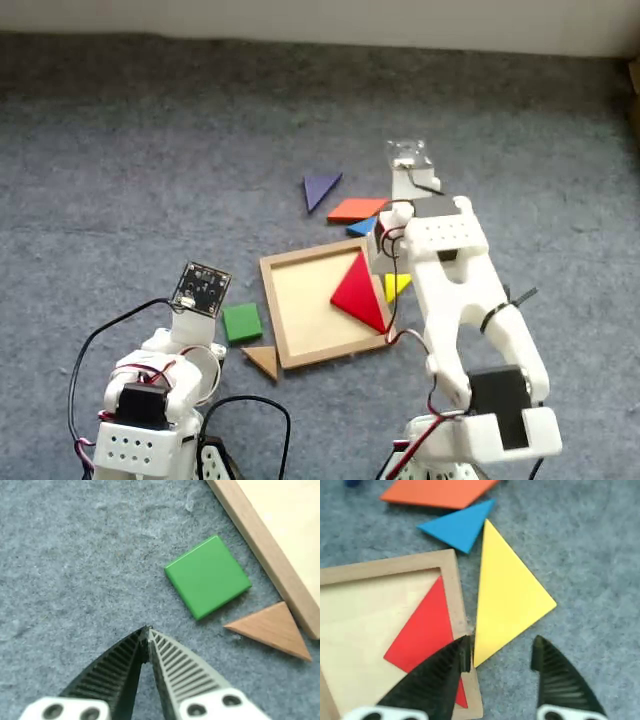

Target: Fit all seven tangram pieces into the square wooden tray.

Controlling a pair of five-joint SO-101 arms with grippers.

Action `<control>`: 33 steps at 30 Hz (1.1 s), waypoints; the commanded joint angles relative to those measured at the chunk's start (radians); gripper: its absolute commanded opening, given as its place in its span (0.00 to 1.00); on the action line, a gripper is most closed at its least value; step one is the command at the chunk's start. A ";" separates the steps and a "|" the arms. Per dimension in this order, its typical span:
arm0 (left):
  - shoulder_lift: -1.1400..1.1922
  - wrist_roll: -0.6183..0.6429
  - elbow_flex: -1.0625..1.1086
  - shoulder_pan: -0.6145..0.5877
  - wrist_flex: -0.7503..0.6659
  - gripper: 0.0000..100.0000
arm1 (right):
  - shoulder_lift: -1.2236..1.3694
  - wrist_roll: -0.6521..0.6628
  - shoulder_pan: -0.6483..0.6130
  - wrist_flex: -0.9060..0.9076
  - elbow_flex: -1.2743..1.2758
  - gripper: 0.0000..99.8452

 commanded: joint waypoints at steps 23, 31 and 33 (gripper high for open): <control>-0.030 -0.008 0.021 -0.013 0.006 0.01 | 0.269 -0.048 -0.021 -0.101 -0.200 0.35; -0.030 -0.008 0.021 -0.013 0.006 0.01 | 0.271 -0.046 -0.022 -0.107 -0.197 0.35; -0.030 -0.008 0.021 -0.013 0.006 0.01 | 0.289 -0.046 -0.019 -0.105 -0.197 0.35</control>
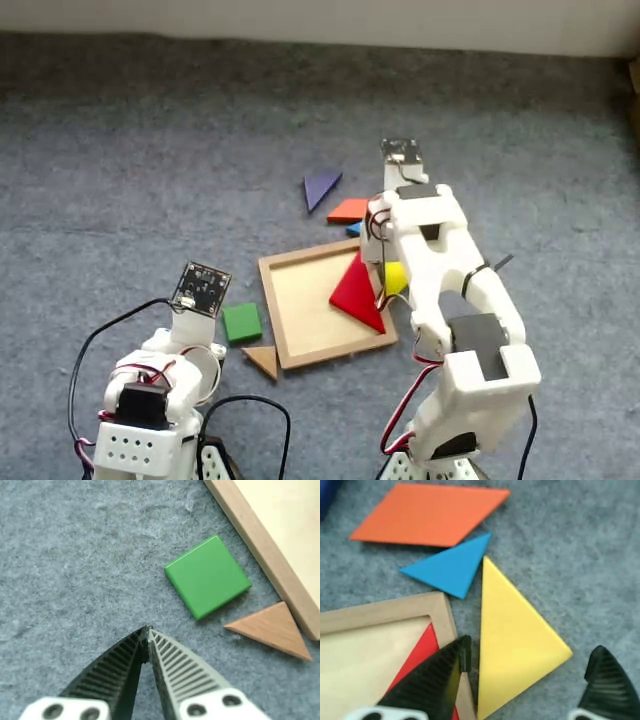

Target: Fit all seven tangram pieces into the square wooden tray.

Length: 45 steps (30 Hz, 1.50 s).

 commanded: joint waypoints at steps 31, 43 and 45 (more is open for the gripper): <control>-0.030 -0.008 0.021 -0.013 0.006 0.01 | -0.226 0.222 0.082 0.077 -0.001 0.14; -0.030 -0.008 0.021 -0.013 0.006 0.01 | -0.437 0.559 -0.013 0.084 0.140 0.14; -0.030 -0.008 0.021 -0.013 0.006 0.01 | -0.493 0.621 -0.070 0.091 0.202 0.14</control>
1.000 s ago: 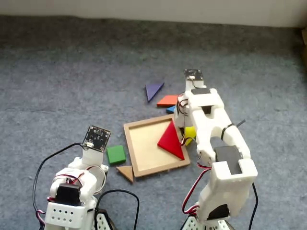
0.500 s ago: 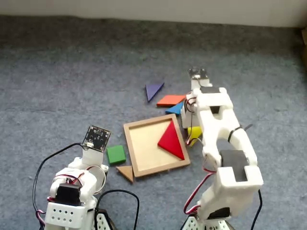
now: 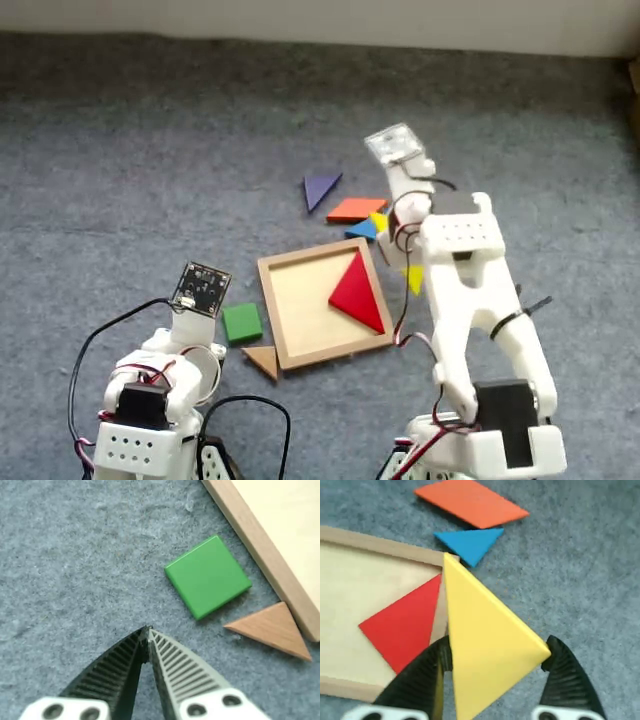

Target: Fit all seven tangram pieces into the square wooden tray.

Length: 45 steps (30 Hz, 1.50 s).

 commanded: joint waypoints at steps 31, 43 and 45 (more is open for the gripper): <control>-0.030 -0.008 0.021 -0.013 0.006 0.01 | -0.125 0.499 -0.463 -0.036 0.292 0.31; -0.030 -0.008 0.021 -0.013 0.006 0.01 | -0.186 0.497 -0.458 0.039 0.266 0.32; -0.030 -0.008 0.021 -0.013 0.006 0.01 | -0.222 0.459 -0.458 0.036 0.265 0.27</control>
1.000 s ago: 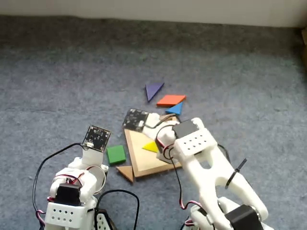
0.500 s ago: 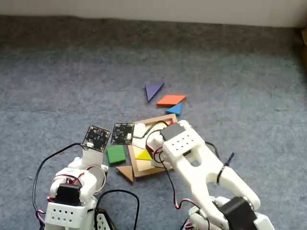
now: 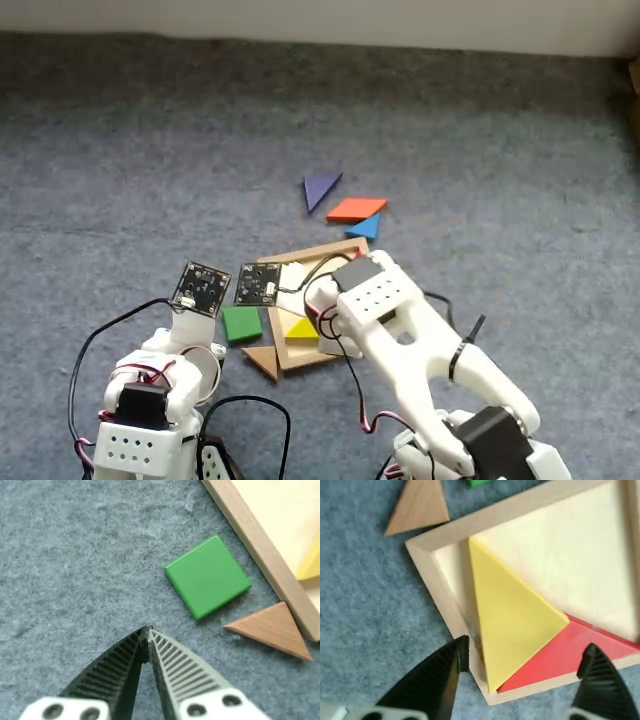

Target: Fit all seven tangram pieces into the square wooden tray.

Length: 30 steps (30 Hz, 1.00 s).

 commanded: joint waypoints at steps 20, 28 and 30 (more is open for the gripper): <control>-0.030 -0.008 0.021 -0.012 0.006 0.01 | 0.047 -0.399 0.012 -0.371 0.070 0.02; -0.030 -0.008 0.021 -0.012 0.006 0.01 | -0.079 -0.399 -0.007 -0.369 0.197 0.02; -0.030 -0.008 0.021 -0.012 0.006 0.01 | -0.130 -0.399 -0.010 -0.346 0.208 0.02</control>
